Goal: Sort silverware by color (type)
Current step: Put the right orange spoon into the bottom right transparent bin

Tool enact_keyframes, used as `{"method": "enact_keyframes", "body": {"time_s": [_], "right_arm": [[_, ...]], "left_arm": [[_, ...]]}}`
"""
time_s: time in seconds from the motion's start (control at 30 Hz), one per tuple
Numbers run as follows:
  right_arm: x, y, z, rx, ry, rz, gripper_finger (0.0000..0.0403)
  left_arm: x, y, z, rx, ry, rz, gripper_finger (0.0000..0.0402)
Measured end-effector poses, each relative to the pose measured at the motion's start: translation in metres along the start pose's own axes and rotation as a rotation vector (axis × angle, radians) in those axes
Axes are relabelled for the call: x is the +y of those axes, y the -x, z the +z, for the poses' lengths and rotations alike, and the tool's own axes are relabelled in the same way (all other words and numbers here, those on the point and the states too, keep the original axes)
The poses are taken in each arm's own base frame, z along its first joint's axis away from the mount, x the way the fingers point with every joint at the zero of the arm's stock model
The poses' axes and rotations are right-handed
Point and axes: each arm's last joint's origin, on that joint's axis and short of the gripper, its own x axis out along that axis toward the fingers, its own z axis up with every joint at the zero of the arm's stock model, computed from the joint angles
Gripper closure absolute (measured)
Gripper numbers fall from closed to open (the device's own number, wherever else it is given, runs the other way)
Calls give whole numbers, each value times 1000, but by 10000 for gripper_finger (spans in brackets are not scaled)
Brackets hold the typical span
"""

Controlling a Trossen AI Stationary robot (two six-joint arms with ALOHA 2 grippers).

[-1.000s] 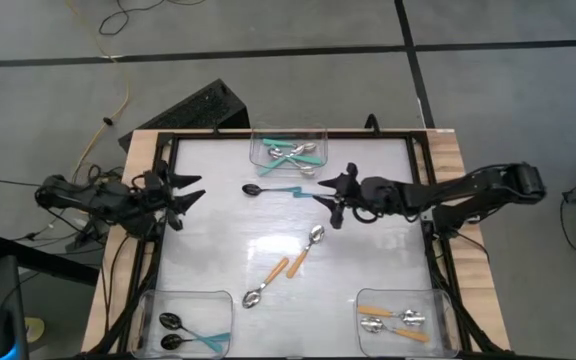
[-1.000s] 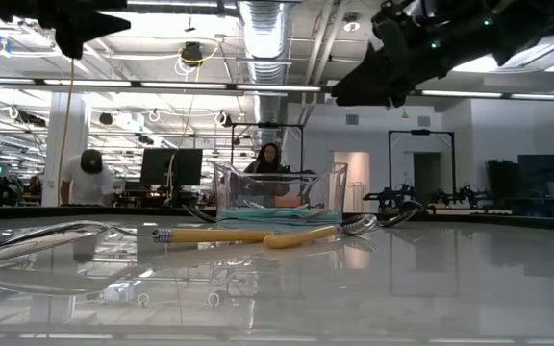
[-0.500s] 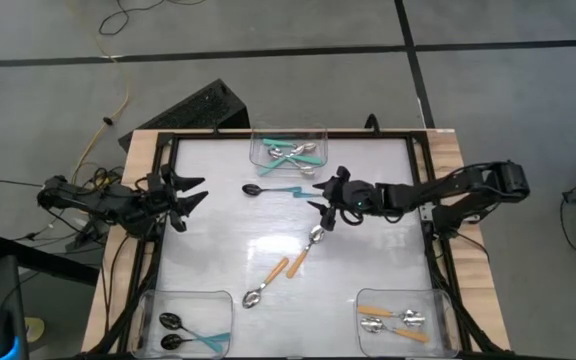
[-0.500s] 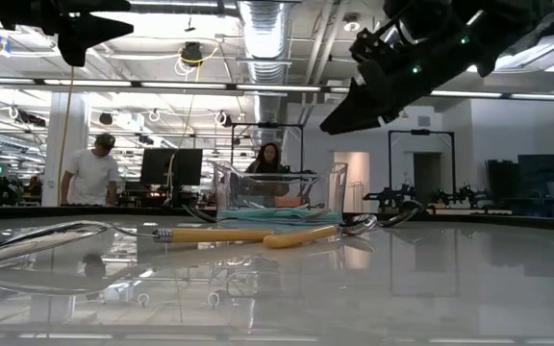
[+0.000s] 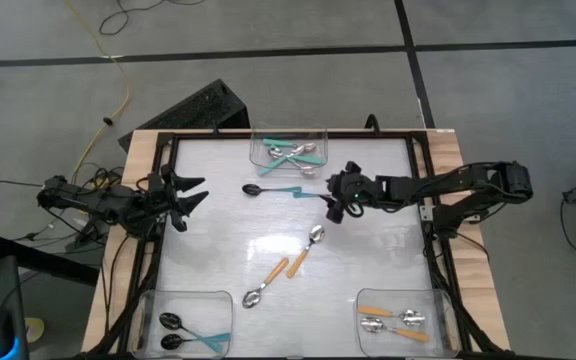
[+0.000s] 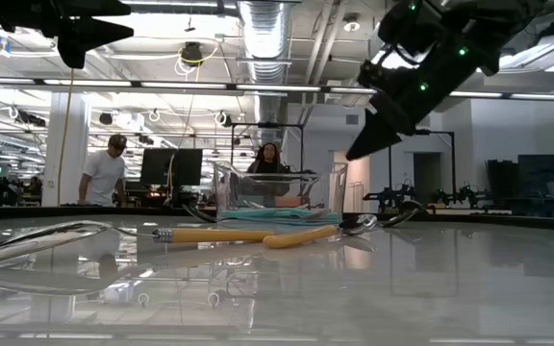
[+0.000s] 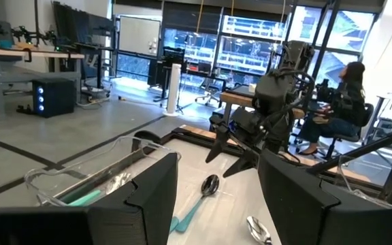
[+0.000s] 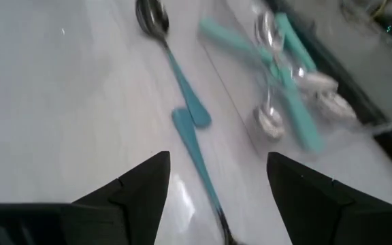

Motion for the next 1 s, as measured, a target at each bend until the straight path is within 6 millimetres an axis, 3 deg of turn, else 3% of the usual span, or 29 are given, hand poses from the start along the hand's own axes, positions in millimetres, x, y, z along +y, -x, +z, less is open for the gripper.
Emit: {"method": "enact_keyframes", "body": {"time_s": [0.5, 0.77, 1.0], "right_arm": [[-3, -11, -12, 107, 13, -21, 86], [0, -28, -22, 158, 65, -27, 87], [2, -26, -18, 119, 67, 28, 87]], "left_arm": [[1, 0, -1, 4, -5, 18, 212], [1, 0, -1, 3, 10, 18, 212], [1, 0, -1, 3, 19, 19, 212]]}}
